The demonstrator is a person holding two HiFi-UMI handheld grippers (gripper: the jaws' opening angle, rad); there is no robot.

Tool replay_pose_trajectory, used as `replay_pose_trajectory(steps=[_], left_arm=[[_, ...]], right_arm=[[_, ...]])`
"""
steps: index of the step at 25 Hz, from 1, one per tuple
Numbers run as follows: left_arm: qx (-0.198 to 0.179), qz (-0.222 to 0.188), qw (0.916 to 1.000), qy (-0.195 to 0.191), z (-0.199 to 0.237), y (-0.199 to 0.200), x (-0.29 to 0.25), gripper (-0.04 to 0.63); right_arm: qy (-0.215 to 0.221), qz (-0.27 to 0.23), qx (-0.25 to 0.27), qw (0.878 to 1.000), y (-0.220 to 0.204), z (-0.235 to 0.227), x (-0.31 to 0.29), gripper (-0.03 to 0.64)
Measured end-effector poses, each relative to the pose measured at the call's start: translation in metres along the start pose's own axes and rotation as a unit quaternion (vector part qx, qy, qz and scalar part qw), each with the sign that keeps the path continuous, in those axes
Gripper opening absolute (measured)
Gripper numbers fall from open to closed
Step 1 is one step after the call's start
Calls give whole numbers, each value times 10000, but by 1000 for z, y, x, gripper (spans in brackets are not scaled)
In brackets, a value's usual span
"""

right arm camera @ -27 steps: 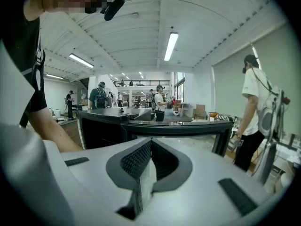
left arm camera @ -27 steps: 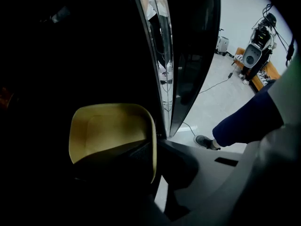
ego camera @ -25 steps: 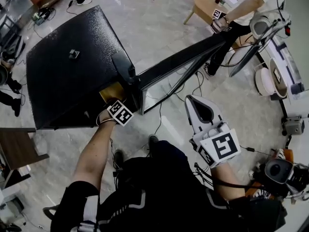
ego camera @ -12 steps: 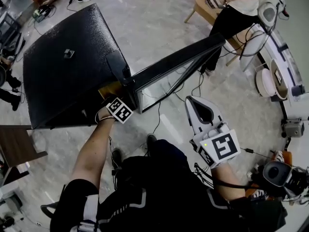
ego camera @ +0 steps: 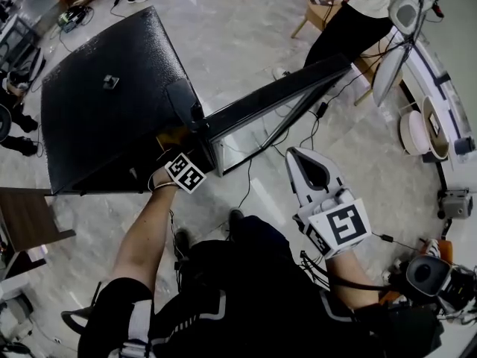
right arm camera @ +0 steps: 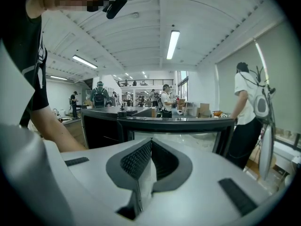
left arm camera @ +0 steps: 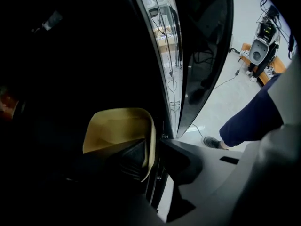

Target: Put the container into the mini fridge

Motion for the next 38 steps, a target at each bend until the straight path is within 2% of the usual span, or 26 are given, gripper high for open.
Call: replay_pose_trajectory(steps=[2,10,14,18,20,22,27,32,35,38], left_arm=[[84,-62,9999,19,2,0,5,115],[505,-585,9965,313,9,-1,45,114],[549,-913,9942,132,2,-2,71,114],[754,-1121,9904,280,-2,-10,101,101],[872,-1264,9877,281,-5,-14,118,100],[906,-1453,9848,279,-8,-16,138,68],[1202,-1824,9749,440,-8,-25,182,57],[1340,-2131,9657,642,-8,-38,217,44],[1299,-2325,9611,736,-7,-44,243,40],[1473,-2675,9489,794,-4,-48,270,32]], right_arm=[[34,-28,19,10000,2,0,0,15],[310,-206,61,9993,10,0,-8,15],[513,-291,120,9982,20,1,-12,15],[712,-398,162,9965,32,6,-15,15],[815,-439,170,9956,37,9,-16,15],[908,-458,192,9946,43,13,-17,15],[1080,-503,202,9927,53,26,-23,15],[1252,-560,323,9900,61,49,-31,15],[1303,-631,399,9887,68,64,-33,15],[1361,-687,464,9872,76,75,-37,15]])
Point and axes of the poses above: the fingertips, and each gripper's own axes: x backward along the fingers, z to its left, y out of its top, the point moved 10 cm from there along x, backward along the fingers, and after that the axes turned 6 degrees about z, right-handed, at the moved point
